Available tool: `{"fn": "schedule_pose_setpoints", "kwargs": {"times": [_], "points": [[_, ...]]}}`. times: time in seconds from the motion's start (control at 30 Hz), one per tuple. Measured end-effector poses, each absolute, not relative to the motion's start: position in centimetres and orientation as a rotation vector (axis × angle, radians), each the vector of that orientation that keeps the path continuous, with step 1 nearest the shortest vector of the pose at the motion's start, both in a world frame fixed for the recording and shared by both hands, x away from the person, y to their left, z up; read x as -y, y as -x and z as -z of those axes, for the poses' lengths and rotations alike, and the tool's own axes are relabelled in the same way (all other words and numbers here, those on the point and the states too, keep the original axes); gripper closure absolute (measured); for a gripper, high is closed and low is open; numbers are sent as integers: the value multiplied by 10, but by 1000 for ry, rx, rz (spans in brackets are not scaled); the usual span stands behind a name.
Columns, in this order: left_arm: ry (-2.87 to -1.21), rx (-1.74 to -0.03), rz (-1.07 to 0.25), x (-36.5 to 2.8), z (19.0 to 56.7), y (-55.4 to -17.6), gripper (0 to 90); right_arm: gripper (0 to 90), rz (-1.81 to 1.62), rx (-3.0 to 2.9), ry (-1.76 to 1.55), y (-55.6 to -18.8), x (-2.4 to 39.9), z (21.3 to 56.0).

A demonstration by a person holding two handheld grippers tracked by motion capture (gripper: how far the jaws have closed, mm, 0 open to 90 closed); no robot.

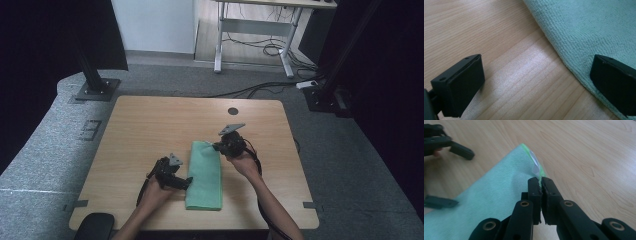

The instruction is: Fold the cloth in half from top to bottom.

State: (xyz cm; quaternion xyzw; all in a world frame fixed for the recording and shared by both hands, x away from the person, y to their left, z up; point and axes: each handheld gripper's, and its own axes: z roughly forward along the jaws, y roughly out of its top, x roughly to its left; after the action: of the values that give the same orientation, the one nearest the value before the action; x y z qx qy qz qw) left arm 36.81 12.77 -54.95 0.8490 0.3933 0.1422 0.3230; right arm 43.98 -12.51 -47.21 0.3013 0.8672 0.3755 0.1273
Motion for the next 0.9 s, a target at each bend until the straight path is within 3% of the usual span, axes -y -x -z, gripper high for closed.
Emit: {"fn": "schedule_pose_setpoints", "kwargs": {"times": [0.5,0.9], "points": [[-2223,-1044,-377,-127,550,-367,0,856,-1200,-2562,-747,-387,134,462],[-2219,-1056,-382,-127,549,-366,0,855,-1186,-2637,-729,-348,139,474]]}}
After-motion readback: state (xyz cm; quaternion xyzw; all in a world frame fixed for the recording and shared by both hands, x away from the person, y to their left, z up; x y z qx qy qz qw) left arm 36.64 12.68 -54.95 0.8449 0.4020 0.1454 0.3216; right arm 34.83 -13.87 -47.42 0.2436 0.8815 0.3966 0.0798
